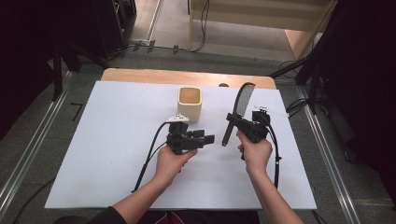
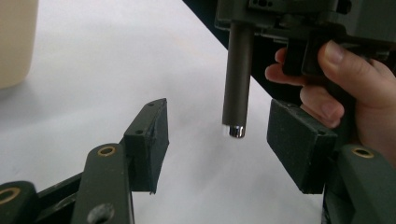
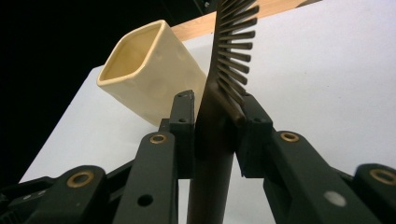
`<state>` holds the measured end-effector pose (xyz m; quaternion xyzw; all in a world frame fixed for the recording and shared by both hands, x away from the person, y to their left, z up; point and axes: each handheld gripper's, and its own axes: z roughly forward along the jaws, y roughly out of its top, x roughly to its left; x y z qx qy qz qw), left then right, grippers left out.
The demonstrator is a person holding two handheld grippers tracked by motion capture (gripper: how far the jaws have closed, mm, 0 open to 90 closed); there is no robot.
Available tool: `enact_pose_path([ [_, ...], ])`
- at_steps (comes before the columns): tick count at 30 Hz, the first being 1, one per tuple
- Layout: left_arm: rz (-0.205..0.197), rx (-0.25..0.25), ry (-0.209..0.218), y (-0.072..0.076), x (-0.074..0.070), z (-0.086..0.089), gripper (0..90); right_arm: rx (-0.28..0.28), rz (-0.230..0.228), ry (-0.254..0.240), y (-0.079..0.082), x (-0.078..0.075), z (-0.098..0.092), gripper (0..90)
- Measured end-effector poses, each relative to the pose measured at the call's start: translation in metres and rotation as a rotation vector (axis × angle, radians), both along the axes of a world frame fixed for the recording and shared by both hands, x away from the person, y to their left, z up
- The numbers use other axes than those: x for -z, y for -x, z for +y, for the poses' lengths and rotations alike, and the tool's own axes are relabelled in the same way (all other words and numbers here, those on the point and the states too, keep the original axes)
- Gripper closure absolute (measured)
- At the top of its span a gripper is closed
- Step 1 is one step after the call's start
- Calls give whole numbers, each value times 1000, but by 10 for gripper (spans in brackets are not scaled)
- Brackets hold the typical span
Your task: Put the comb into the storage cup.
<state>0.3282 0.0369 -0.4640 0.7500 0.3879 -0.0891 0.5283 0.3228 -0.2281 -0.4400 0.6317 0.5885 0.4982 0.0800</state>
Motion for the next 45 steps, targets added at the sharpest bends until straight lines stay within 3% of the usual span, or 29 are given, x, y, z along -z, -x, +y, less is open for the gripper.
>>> enact_pose_path([
  [5, 19, 24, -14, 0, 3, 7, 395, -7, -2, 8, 0, 0, 2, 698],
  [8, 53, 36, -15, -2, 8, 13, 395, -21, -12, 6, 0, 0, 4, 698],
  [15, 69, 69, -40, -3, 8, 17, 395, -45, -23, 17, 1, -1, 6, 698],
  [19, 106, 142, -64, -2, 9, 19, 389, -46, -29, 24, 1, -1, 7, 698],
  [25, 97, 179, -88, 0, 6, 23, 382, -62, -68, 44, 3, -3, 10, 698],
  [33, 108, 205, -87, -2, 4, 35, 381, -61, -67, 50, 3, -3, 10, 698],
  [39, 92, 224, -129, -1, 2, 48, 381, -62, -67, 53, 4, -3, 10, 699],
  [44, 44, 217, -177, 3, -3, 63, 381, -57, -80, 61, 5, -4, 10, 699],
  [45, 43, 219, -170, 4, -4, 65, 382, -56, -83, 60, 5, -5, 10, 699],
])
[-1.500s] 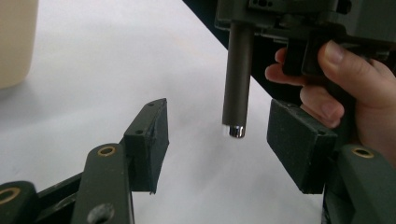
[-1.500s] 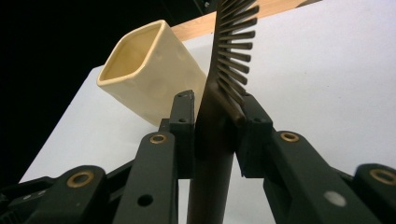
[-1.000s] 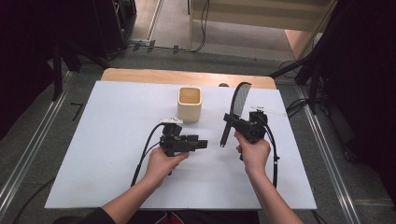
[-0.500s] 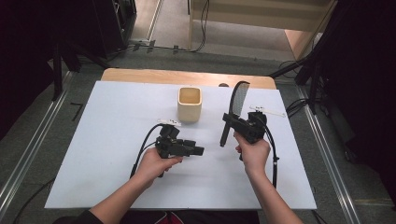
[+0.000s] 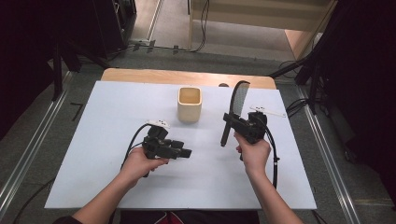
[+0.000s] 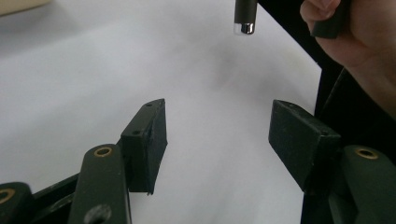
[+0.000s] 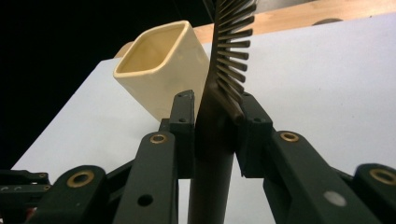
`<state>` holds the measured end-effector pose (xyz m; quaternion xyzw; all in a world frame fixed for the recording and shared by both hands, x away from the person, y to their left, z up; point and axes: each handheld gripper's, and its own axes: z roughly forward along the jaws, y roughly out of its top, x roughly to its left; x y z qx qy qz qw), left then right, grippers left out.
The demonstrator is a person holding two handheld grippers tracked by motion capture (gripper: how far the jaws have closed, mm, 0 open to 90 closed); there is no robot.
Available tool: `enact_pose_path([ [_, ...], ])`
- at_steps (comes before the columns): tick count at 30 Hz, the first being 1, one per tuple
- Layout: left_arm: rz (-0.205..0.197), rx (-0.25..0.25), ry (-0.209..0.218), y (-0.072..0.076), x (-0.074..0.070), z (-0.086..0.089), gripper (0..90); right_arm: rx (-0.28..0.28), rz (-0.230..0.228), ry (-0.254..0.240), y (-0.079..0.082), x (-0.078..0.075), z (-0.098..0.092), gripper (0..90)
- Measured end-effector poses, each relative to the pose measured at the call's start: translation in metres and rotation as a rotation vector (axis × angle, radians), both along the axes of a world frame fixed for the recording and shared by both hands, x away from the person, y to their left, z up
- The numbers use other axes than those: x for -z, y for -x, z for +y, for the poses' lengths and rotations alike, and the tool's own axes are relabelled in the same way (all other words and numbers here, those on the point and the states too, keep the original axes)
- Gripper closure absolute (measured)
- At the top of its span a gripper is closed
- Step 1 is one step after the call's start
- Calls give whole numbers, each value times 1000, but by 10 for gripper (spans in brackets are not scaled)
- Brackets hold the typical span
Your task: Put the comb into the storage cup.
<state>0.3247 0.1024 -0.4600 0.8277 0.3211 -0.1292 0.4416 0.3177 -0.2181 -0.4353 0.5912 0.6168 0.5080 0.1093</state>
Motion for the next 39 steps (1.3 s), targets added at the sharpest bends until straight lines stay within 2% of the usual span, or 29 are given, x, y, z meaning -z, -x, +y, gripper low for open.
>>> enact_pose_path([
  [5, -6, -5, -12, 3, -1, 9, 369, 2, -4, -1, 1, 0, 0, 699],
  [10, -24, -4, -46, 7, 0, 19, 368, -10, -2, -5, -1, 0, 0, 699],
  [23, -20, -31, -44, 13, 1, 44, 360, -9, -7, -9, 0, -1, -1, 699],
  [33, -24, -81, -49, 19, 1, 68, 360, -19, -18, 2, -3, -3, 5, 699],
  [39, -18, -113, -52, 21, 2, 77, 360, -33, -28, 8, -5, -5, 9, 699],
])
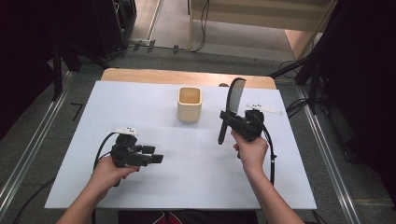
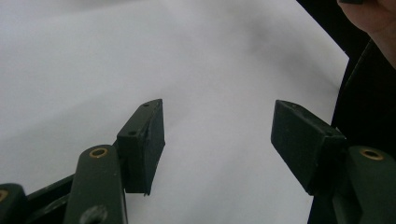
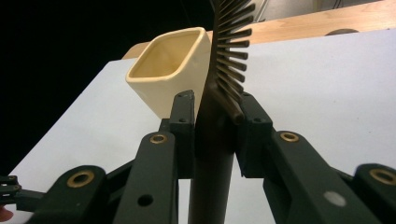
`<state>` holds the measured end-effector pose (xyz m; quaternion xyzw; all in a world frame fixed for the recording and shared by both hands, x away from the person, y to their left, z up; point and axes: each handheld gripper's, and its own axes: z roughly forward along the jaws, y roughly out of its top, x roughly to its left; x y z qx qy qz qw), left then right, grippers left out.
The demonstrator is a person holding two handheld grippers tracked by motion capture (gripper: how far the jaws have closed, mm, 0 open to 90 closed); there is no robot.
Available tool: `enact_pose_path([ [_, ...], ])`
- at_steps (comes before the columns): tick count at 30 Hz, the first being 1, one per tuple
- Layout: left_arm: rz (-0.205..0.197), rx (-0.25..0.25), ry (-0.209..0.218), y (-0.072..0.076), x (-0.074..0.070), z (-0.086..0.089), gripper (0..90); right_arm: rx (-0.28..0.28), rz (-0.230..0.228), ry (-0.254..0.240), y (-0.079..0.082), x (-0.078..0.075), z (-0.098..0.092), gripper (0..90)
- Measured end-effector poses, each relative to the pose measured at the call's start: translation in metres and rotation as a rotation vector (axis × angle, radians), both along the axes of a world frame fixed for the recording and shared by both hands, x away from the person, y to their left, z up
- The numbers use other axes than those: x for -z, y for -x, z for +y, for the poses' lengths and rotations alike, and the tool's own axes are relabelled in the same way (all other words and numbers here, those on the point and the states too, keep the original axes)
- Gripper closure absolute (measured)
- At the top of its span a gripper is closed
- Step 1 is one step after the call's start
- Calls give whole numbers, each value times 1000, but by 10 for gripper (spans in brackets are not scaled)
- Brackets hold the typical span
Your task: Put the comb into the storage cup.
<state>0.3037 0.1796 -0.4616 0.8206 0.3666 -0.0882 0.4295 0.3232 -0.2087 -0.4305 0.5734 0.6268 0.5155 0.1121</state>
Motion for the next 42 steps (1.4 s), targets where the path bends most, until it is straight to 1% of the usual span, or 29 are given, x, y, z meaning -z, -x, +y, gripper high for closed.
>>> enact_pose_path([
  [6, 0, -14, -4, 4, 0, 6, 360, -11, -5, -7, -4, -3, 4, 699],
  [8, -1, -22, -4, 5, 1, 8, 360, -17, -14, -4, -5, -4, 6, 699],
  [14, 1, -40, -8, 7, 2, 14, 360, -31, -18, -5, -8, -6, 11, 699],
  [15, 0, -49, -7, 7, 2, 17, 360, -38, -20, -4, -9, -6, 13, 699],
  [21, 0, -63, -5, 9, 2, 22, 360, -54, -28, 2, -11, -7, 20, 699],
  [25, -1, -68, -9, 9, 2, 24, 360, -63, -30, 9, -12, -6, 25, 699],
  [31, -3, -70, -3, 9, 2, 25, 360, -76, -29, 16, -13, -7, 31, 699],
  [37, -1, -67, -5, 9, 2, 24, 360, -84, -36, 19, -18, -9, 37, 699],
  [42, -2, -70, -4, 9, 2, 25, 360, -88, -37, -6, -23, -13, 39, 699],
])
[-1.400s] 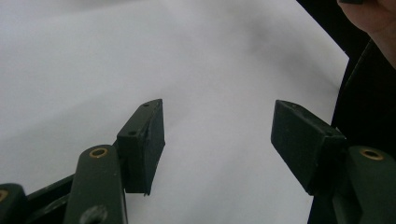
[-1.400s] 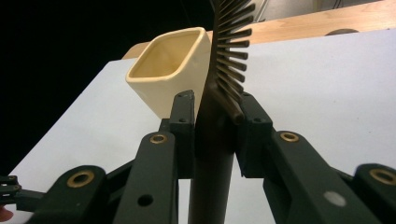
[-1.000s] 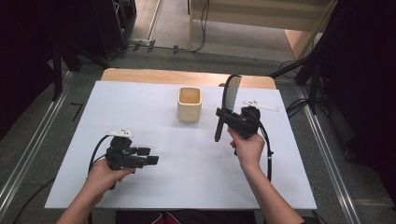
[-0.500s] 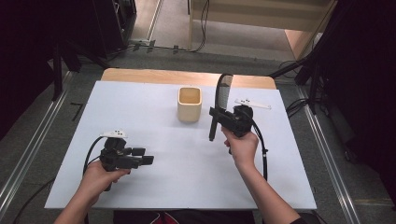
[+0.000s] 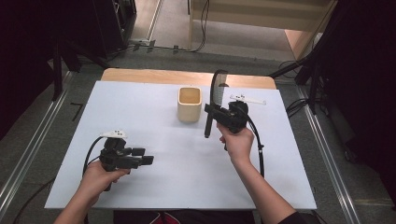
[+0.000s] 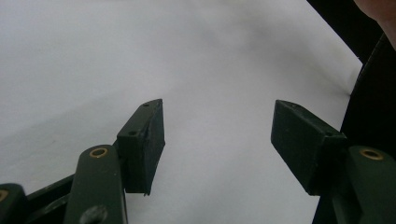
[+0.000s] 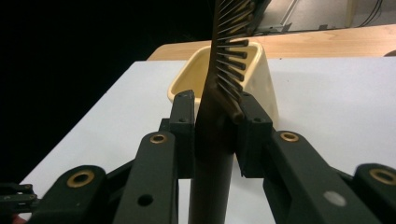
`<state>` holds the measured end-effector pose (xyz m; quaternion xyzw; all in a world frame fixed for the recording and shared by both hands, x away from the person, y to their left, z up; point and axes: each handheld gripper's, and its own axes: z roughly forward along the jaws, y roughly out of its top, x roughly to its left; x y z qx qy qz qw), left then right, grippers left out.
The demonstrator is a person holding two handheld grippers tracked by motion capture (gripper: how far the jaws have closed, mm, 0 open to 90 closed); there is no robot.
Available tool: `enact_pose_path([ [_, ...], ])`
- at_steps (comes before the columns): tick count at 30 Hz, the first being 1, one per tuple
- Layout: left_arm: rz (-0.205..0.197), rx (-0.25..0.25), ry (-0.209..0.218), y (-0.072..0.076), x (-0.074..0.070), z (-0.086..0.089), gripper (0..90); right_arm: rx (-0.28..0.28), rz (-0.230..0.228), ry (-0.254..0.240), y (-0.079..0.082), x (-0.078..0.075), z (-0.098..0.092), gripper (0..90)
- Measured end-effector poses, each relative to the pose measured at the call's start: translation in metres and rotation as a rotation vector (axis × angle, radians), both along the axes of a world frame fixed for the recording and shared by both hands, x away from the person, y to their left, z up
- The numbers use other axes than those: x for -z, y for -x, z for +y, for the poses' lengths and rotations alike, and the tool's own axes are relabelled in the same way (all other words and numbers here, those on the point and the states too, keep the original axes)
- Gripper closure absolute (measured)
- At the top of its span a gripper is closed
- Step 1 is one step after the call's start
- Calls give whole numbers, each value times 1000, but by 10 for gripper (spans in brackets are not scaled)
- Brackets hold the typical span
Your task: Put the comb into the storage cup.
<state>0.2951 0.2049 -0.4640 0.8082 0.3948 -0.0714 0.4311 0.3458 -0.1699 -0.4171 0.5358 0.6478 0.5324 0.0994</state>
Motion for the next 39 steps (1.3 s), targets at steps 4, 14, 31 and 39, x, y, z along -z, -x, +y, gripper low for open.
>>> enact_pose_path([
  [4, -1, -3, 4, 0, 0, 0, 360, 1, -8, -17, -2, -4, 1, 699],
  [14, 2, -8, 10, -2, 0, 2, 360, 14, -24, -75, -9, -14, -2, 699],
  [31, 10, -8, 4, -3, 1, 3, 360, 11, -25, -133, -27, -29, 2, 699],
  [39, 12, -6, 7, -3, 1, 3, 361, 15, -41, -123, -37, -43, 6, 699],
])
